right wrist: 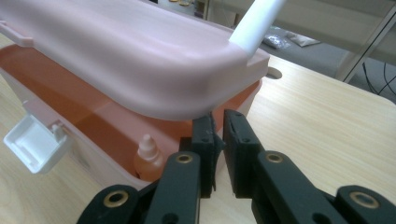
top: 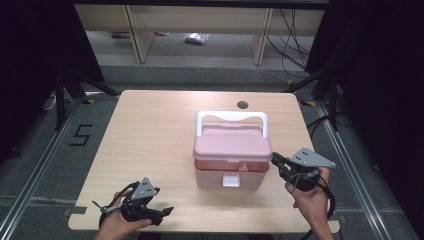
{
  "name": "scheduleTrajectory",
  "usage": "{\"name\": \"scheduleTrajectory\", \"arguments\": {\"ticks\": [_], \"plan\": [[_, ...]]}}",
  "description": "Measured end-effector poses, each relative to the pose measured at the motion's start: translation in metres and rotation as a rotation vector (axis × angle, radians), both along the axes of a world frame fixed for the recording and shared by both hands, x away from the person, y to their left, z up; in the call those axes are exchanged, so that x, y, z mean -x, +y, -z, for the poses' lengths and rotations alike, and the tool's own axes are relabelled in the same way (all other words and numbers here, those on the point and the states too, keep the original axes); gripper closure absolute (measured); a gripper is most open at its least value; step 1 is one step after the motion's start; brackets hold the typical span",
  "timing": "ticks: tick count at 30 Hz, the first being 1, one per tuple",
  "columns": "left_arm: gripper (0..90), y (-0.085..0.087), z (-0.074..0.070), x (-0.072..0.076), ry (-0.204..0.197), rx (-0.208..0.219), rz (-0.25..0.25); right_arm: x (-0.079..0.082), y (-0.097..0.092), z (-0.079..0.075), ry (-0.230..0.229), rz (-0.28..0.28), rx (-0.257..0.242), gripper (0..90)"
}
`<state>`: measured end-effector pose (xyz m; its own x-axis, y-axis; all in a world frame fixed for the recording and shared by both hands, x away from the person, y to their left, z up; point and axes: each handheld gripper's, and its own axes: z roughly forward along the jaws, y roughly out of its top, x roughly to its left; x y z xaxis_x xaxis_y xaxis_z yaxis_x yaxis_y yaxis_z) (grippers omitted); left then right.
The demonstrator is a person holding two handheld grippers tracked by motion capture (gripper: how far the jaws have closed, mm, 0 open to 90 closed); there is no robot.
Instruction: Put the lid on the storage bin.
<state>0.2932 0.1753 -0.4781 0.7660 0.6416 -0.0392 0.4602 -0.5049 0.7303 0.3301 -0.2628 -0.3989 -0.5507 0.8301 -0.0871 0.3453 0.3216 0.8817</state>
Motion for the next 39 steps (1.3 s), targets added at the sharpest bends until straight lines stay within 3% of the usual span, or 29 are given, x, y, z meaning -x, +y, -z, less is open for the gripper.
{"name": "scheduleTrajectory", "arguments": {"ticks": [1, 5, 7, 8, 9, 11, 12, 16, 17, 18, 22, 24, 28, 30, 34, 37, 39], "plan": [[22.3, 0.0, 0.0, 0.0, -0.004, -0.005, 0.004, 0.002, 0.0, 0.0, 0.019, 0.008, 0.001, 83.4], [22.3, 0.0, 0.001, 0.0, 0.003, -0.007, 0.003, 0.0, -0.002, 0.002, -0.012, 0.002, 0.026, 83.2], [22.4, 0.0, 0.002, 0.0, 0.007, -0.005, 0.004, 0.003, 0.0, 0.003, 0.029, 0.015, 0.0, 82.8], [22.3, 0.0, 0.002, 0.0, 0.008, -0.006, 0.005, 0.003, 0.0, 0.003, 0.026, 0.013, 0.005, 82.6], [22.3, 0.0, 0.002, 0.0, 0.009, -0.009, 0.006, 0.001, -0.003, 0.004, -0.009, 0.006, 0.03, 82.5], [22.3, 0.0, 0.003, 0.0, 0.013, -0.011, 0.009, 0.002, -0.002, 0.006, 0.005, 0.02, 0.014, 82.4], [22.3, -0.001, 0.003, 0.001, 0.022, -0.001, 0.008, 0.001, -0.004, 0.006, -0.002, 0.004, 0.036, 82.4], [22.4, -0.001, 0.003, 0.001, 0.023, -0.005, 0.001, 0.001, -0.005, 0.007, 0.0, 0.012, 0.038, 82.2], [22.3, 0.0, 0.003, -0.001, 0.007, -0.02, 0.014, 0.001, -0.005, 0.007, 0.009, 0.011, 0.041, 82.0], [22.3, 0.0, 0.003, 0.0, 0.01, -0.016, 0.01, 0.0, -0.006, 0.007, -0.006, 0.009, 0.036, 82.0], [22.3, -0.002, 0.005, 0.001, 0.025, 0.009, 0.001, 0.001, -0.005, 0.008, 0.021, 0.02, 0.031, 81.5], [22.4, -0.002, 0.005, 0.001, 0.027, 0.01, -0.001, 0.0, -0.005, 0.01, 0.012, 0.026, 0.027, 81.3], [22.3, 0.0, 0.004, 0.0, 0.024, -0.005, 0.009, -0.003, -0.011, 0.011, 0.022, 0.026, 0.031, 80.2], [22.4, 0.001, 0.005, -0.002, 0.008, -0.02, 0.014, -0.003, -0.012, 0.012, 0.027, 0.036, 0.03, 77.9], [22.3, 0.0, 0.005, -0.001, 0.017, -0.016, 0.009, -0.004, -0.014, 0.014, 0.026, 0.045, 0.026, 66.5], [22.3, 0.0, 0.006, -0.001, 0.02, -0.014, 0.007, -0.006, -0.018, 0.017, 0.036, 0.079, -0.008, 51.7], [22.3, 0.001, 0.006, -0.001, 0.018, -0.017, 0.006, -0.006, -0.021, 0.02, 0.045, 0.099, -0.037, 46.8]]}}
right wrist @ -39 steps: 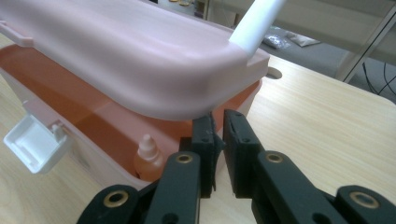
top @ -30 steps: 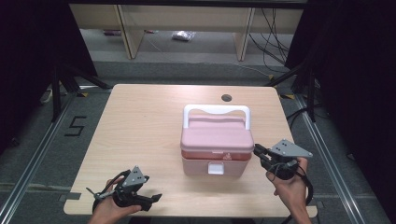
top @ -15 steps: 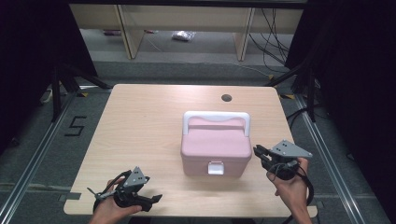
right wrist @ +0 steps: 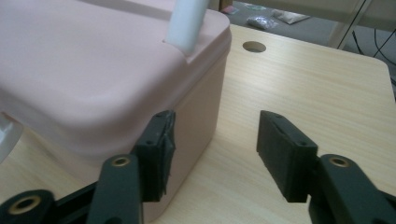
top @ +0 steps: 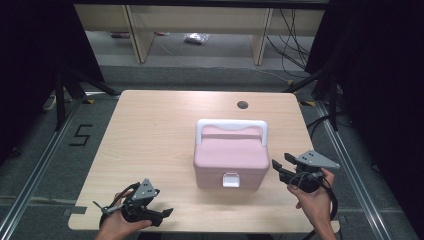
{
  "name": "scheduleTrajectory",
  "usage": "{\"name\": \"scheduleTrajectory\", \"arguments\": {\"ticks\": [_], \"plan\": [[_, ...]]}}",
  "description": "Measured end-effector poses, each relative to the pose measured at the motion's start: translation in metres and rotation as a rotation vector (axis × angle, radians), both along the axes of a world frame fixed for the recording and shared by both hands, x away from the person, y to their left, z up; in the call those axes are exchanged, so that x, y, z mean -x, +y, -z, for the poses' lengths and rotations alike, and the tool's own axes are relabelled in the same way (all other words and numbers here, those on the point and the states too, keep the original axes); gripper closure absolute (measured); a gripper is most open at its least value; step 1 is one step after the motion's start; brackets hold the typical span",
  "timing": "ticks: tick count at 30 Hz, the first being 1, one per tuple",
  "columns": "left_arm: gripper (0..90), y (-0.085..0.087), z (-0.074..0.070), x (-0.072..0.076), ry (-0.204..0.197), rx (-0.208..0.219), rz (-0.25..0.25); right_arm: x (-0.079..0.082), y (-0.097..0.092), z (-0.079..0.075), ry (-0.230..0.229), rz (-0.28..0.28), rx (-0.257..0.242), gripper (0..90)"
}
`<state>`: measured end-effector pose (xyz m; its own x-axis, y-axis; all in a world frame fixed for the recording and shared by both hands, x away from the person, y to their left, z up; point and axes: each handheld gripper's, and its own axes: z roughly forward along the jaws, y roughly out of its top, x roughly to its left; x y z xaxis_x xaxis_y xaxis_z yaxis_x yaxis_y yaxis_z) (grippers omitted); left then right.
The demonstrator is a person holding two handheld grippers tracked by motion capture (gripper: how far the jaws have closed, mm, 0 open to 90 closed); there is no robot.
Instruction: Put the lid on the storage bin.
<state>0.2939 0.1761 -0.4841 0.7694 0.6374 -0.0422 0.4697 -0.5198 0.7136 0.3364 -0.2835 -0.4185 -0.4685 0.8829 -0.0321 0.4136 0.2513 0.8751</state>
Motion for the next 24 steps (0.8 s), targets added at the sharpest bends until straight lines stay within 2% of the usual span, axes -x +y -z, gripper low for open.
{"name": "scheduleTrajectory", "arguments": {"ticks": [2, 3, 6, 7, 9, 11, 13, 14, 15, 16, 17, 18, 20, 21, 22, 24], "plan": [[22.3, 0.001, 0.0, 0.0, 0.002, -0.001, -0.002, 0.0, -0.003, 0.003, 0.001, 0.006, -0.017, 43.2], [22.3, 0.0, 0.001, 0.001, 0.011, 0.012, -0.012, 0.001, -0.005, 0.005, 0.0, 0.016, -0.021, 41.6], [22.4, 0.001, 0.001, 0.0, 0.001, -0.001, -0.006, 0.004, -0.008, 0.009, 0.011, 0.031, -0.041, 40.4], [22.4, 0.001, 0.001, 0.0, 0.003, 0.0, -0.008, 0.006, -0.008, 0.011, 0.028, 0.044, -0.065, 39.6], [22.3, 0.002, 0.001, 0.0, -0.001, -0.007, -0.005, 0.006, -0.013, 0.015, 0.009, 0.032, -0.045, 39.2], [22.3, 0.002, 0.0, -0.001, -0.002, -0.006, -0.007, 0.008, -0.014, 0.019, 0.02, 0.031, -0.076, 38.9], [22.3, 0.002, 0.0, -0.001, -0.003, -0.002, -0.008, 0.011, -0.013, 0.021, 0.057, 0.041, -0.092, 38.9], [22.3, 0.002, 0.001, 0.0, 0.007, 0.008, -0.006, 0.01, -0.016, 0.022, 0.034, 0.024, -0.08, 38.7], [22.3, 0.002, 0.001, 0.0, 0.007, 0.006, -0.01, 0.013, -0.015, 0.022, 0.054, 0.044, -0.103, 38.5], [22.3, 0.002, 0.001, 0.0, 0.008, 0.004, -0.007, 0.012, -0.018, 0.022, 0.036, 0.03, -0.079, 37.8], [22.3, 0.003, 0.001, 0.0, 0.006, 0.002, -0.008, 0.014, -0.017, 0.022, 0.054, 0.045, -0.092, 37.4], [22.4, 0.003, 0.002, 0.0, -0.001, -0.004, -0.01, 0.014, -0.018, 0.022, 0.043, 0.036, -0.092, 37.2], [22.3, 0.002, 0.002, 0.001, 0.017, 0.014, -0.024, 0.015, -0.02, 0.023, 0.037, 0.033, -0.086, 36.6], [22.3, 0.003, 0.002, 0.001, 0.015, 0.004, -0.013, 0.017, -0.018, 0.024, 0.047, 0.042, -0.111, 36.4], [22.3, 0.003, 0.002, 0.001, 0.011, 0.005, -0.013, 0.017, -0.019, 0.024, 0.036, 0.031, -0.086, 36.0], [22.3, 0.003, 0.002, 0.001, 0.015, 0.007, -0.016, 0.019, -0.017, 0.025, 0.049, 0.037, -0.115, 35.5]]}}
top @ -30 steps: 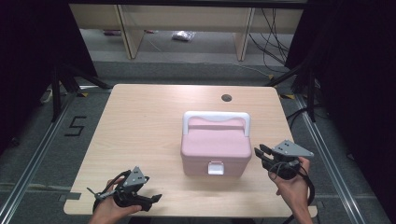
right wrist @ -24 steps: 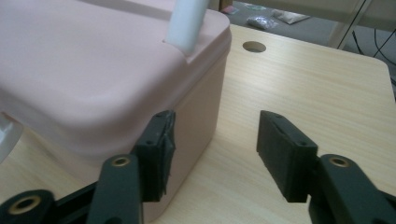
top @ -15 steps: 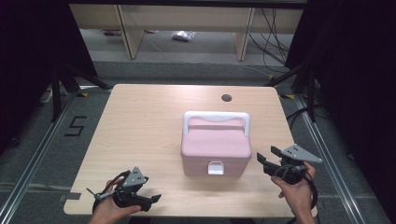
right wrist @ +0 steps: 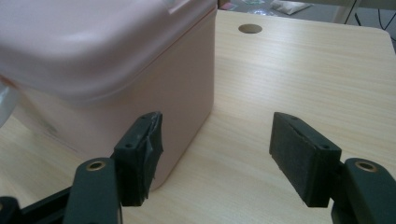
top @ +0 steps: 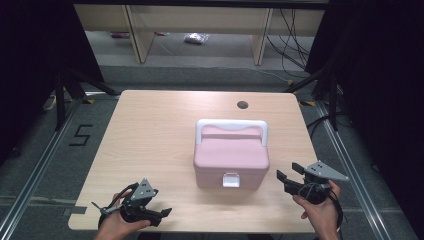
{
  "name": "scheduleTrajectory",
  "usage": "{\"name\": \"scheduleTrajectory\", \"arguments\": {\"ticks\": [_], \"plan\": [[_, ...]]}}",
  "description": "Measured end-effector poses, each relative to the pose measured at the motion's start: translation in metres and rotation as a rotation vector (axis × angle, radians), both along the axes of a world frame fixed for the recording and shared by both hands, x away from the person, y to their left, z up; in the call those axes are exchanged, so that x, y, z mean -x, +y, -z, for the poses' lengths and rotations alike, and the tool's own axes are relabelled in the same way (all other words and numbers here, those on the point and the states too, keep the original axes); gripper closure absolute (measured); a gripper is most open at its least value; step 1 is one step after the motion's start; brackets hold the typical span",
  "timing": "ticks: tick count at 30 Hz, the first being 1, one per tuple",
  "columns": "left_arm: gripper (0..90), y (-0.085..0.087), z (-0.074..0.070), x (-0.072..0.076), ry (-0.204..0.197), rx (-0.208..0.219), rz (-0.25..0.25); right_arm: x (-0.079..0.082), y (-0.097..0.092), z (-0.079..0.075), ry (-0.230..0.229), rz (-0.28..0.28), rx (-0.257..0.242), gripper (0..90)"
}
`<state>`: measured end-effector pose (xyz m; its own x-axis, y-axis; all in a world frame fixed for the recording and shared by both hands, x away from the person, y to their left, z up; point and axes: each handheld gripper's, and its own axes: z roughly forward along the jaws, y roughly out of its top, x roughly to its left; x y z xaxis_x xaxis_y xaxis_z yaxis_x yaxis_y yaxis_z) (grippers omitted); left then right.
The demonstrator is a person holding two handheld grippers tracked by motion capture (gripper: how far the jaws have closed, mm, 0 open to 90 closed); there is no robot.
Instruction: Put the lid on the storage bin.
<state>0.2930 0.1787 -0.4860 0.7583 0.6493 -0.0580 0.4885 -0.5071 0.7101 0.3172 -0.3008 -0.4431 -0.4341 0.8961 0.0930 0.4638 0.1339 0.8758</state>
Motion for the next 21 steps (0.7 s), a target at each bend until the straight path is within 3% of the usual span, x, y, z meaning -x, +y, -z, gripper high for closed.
{"name": "scheduleTrajectory", "arguments": {"ticks": [1, 2, 3, 7, 9, 10, 11, 12, 13, 15, 18, 19, 21], "plan": [[22.4, 0.0, 0.0, 0.0, -0.008, -0.008, 0.01, 0.001, -0.001, 0.0, 0.016, 0.001, 0.014, 35.2], [22.3, 0.0, 0.0, -0.001, -0.016, -0.013, 0.006, 0.0, -0.001, 0.002, -0.014, -0.01, 0.028, 35.0], [22.3, 0.001, 0.0, -0.001, -0.021, -0.019, 0.01, 0.003, 0.0, 0.002, 0.017, -0.003, 0.013, 34.7], [22.3, 0.0, 0.0, -0.001, -0.016, -0.015, 0.006, 0.005, 0.001, 0.006, 0.016, -0.033, 0.037, 32.3], [22.3, 0.0, 0.0, -0.001, -0.015, -0.016, 0.007, 0.009, 0.005, 0.009, 0.042, -0.03, 0.009, 30.6], [22.3, 0.0, 0.001, -0.001, -0.009, -0.005, 0.002, 0.008, 0.003, 0.009, 0.031, -0.051, 0.048, 30.2], [22.3, 0.0, 0.001, -0.001, -0.003, -0.011, 0.011, 0.009, 0.004, 0.009, 0.022, -0.052, 0.049, 30.0], [22.4, 0.0, 0.001, -0.001, -0.004, -0.008, 0.009, 0.012, 0.006, 0.01, 0.049, -0.041, 0.03, 29.3], [22.3, 0.0, 0.001, -0.001, -0.004, -0.008, 0.009, 0.012, 0.005, 0.01, 0.022, -0.055, 0.055, 28.7], [22.3, 0.0, 0.001, 0.0, -0.003, -0.008, 0.011, 0.015, 0.007, 0.011, 0.052, -0.051, 0.043, 28.4], [22.3, 0.001, 0.001, -0.001, -0.012, -0.014, 0.01, 0.018, 0.007, 0.013, 0.026, -0.067, 0.076, 27.5], [22.3, 0.001, 0.001, 0.0, -0.01, -0.014, 0.008, 0.021, 0.011, 0.014, 0.067, -0.064, 0.036, 27.1], [22.3, 0.001, 0.001, 0.0, -0.009, -0.01, 0.006, 0.022, 0.01, 0.016, 0.055, -0.086, 0.077, 26.8]]}}
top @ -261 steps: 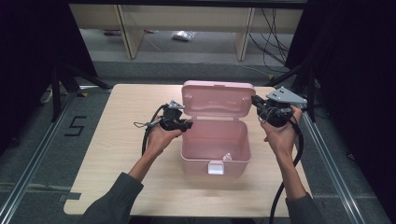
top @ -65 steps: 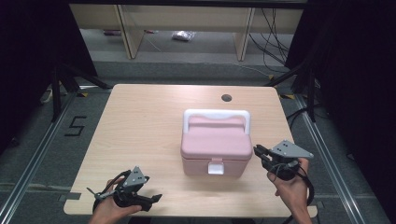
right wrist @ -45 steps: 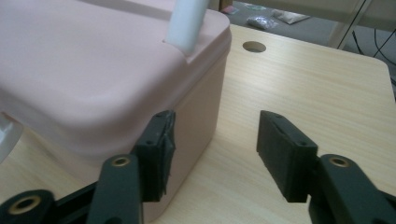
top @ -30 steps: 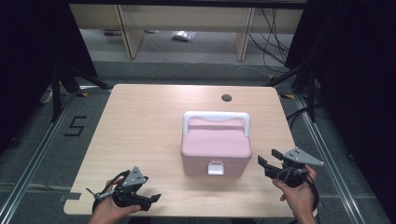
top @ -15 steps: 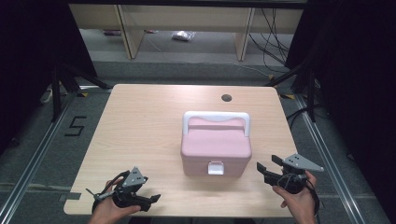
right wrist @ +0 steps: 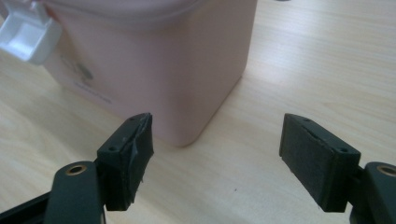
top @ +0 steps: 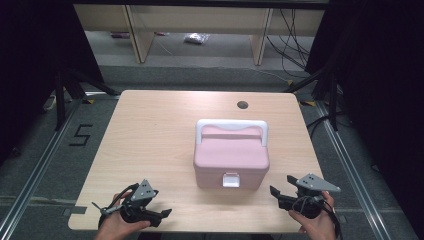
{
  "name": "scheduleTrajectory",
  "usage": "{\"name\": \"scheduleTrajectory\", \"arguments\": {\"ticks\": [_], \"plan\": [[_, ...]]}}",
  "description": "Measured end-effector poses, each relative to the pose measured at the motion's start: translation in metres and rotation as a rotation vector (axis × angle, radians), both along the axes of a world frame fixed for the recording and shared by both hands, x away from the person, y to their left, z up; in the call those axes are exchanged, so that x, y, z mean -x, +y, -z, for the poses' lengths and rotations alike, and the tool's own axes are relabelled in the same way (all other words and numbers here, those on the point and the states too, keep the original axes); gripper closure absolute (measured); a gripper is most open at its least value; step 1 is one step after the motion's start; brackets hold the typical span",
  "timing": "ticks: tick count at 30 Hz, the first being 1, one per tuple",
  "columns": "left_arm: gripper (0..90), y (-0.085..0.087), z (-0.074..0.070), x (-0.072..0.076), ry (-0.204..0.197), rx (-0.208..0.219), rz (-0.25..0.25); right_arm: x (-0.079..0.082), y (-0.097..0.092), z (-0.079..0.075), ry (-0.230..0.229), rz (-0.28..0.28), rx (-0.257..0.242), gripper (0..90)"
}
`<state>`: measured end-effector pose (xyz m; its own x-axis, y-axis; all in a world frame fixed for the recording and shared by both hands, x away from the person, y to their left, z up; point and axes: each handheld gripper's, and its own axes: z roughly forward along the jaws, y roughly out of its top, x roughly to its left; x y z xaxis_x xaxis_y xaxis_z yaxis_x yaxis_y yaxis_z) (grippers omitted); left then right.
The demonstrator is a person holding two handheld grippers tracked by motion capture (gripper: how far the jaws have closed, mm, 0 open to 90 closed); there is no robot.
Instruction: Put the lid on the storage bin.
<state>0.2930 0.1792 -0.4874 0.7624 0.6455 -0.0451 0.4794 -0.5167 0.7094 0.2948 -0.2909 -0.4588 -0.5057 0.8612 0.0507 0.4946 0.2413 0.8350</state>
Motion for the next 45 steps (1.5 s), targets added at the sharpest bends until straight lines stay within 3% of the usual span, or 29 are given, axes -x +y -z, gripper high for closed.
{"name": "scheduleTrajectory", "arguments": {"ticks": [9, 13, 15, 17, 18, 19, 20, 22, 23, 24, 27, 28, 34, 40, 42, 44, 45], "plan": [[22.2, 0.0, 0.001, 0.0, 0.01, 0.0, 0.008, 0.01, 0.006, 0.01, 0.031, -0.047, 0.02, 21.3], [22.1, 0.0, 0.002, 0.0, 0.001, -0.004, 0.003, 0.016, 0.01, 0.015, 0.07, -0.06, 0.019, 19.7], [22.1, 0.0, 0.003, 0.0, -0.002, -0.008, 0.004, 0.018, 0.011, 0.016, 0.074, -0.069, 0.045, 19.7], [22.0, -0.001, 0.004, 0.001, 0.02, -0.006, -0.003, 0.021, 0.012, 0.017, 0.073, -0.068, 0.055, 19.5], [22.0, -0.001, 0.004, 0.001, 0.006, -0.017, 0.013, 0.023, 0.013, 0.018, 0.084, -0.065, 0.042, 19.4], [22.0, -0.001, 0.005, 0.001, 0.014, -0.013, 0.007, 0.024, 0.012, 0.017, 0.072, -0.072, 0.07, 19.3], [22.0, -0.001, 0.005, 0.001, 0.014, -0.014, 0.008, 0.027, 0.014, 0.017, 0.083, -0.059, 0.057, 19.2], [22.0, -0.001, 0.005, 0.002, 0.011, -0.009, 0.006, 0.028, 0.013, 0.02, 0.087, -0.083, 0.053, 19.1], [22.0, -0.001, 0.005, 0.002, 0.013, -0.004, 0.003, 0.032, 0.015, 0.019, 0.123, -0.052, 0.041, 19.1], [22.0, 0.0, 0.004, 0.002, 0.019, -0.006, 0.01, 0.031, 0.014, 0.021, 0.098, -0.069, 0.057, 19.1], [22.0, 0.0, 0.005, 0.002, 0.004, -0.014, 0.011, 0.032, 0.014, 0.023, 0.109, -0.083, 0.076, 19.2], [22.0, 0.0, 0.005, 0.002, 0.004, -0.018, 0.016, 0.034, 0.014, 0.022, 0.101, -0.063, 0.091, 19.2], [22.0, -0.001, 0.007, 0.004, 0.022, -0.009, 0.002, 0.038, 0.017, 0.027, 0.148, -0.083, 0.1, 19.4], [22.0, -0.002, 0.007, 0.004, 0.015, -0.016, 0.013, 0.039, 0.018, 0.029, 0.144, -0.101, 0.141, 19.5], [22.0, -0.002, 0.007, 0.003, 0.015, -0.015, 0.014, 0.04, 0.02, 0.031, 0.183, -0.096, 0.118, 19.6], [22.0, -0.002, 0.008, 0.004, 0.018, -0.014, 0.011, 0.039, 0.019, 0.031, 0.18, -0.109, 0.135, 19.6], [22.0, -0.002, 0.008, 0.003, 0.011, -0.021, 0.016, 0.042, 0.021, 0.031, 0.214, -0.077, 0.118, 19.6]]}}
